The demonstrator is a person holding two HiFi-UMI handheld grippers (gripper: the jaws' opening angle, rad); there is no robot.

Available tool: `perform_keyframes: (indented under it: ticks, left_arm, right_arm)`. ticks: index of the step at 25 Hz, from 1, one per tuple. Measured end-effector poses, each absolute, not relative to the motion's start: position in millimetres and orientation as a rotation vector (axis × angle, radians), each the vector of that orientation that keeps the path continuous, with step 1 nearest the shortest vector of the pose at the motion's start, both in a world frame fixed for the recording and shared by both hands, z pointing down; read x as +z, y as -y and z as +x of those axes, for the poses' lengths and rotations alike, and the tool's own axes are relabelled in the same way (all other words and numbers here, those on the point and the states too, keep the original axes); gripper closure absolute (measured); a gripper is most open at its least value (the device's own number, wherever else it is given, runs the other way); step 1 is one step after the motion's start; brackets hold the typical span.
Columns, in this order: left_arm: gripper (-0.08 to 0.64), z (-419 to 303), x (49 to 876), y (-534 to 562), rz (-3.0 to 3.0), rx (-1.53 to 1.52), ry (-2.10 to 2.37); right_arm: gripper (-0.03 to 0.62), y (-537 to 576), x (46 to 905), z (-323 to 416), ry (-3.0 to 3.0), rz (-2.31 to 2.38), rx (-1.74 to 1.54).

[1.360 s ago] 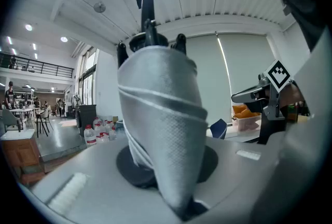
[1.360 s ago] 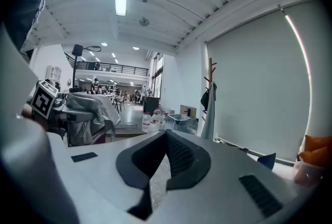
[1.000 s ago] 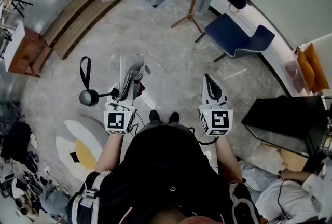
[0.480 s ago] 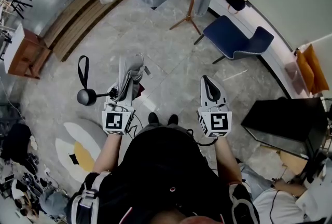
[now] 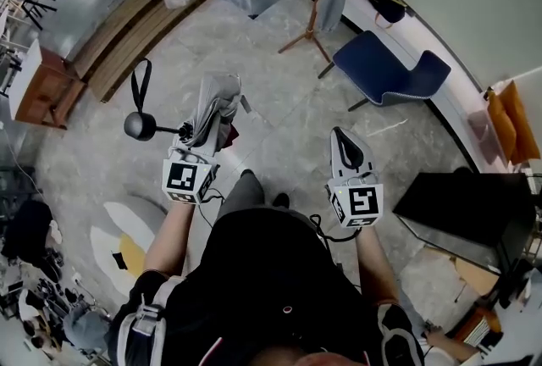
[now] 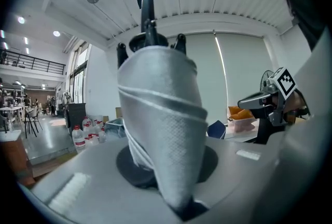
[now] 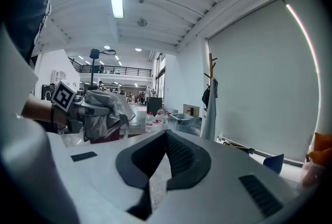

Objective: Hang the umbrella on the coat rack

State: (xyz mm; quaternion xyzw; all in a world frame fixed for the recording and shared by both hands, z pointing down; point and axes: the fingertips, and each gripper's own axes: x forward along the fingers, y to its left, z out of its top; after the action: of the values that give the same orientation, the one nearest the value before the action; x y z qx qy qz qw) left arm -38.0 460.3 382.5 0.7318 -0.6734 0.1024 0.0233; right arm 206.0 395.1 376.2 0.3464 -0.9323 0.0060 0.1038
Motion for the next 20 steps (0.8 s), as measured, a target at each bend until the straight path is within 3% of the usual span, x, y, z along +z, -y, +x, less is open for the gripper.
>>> perform_keyframes:
  ticks: [20]
  left_arm:
    - [0.520, -143.4, 393.3, -112.2, 2.660, 0.426, 1.680]
  right_arm:
    - [0.589, -159.2, 380.2, 89.2, 2.600, 1.289, 0.069]
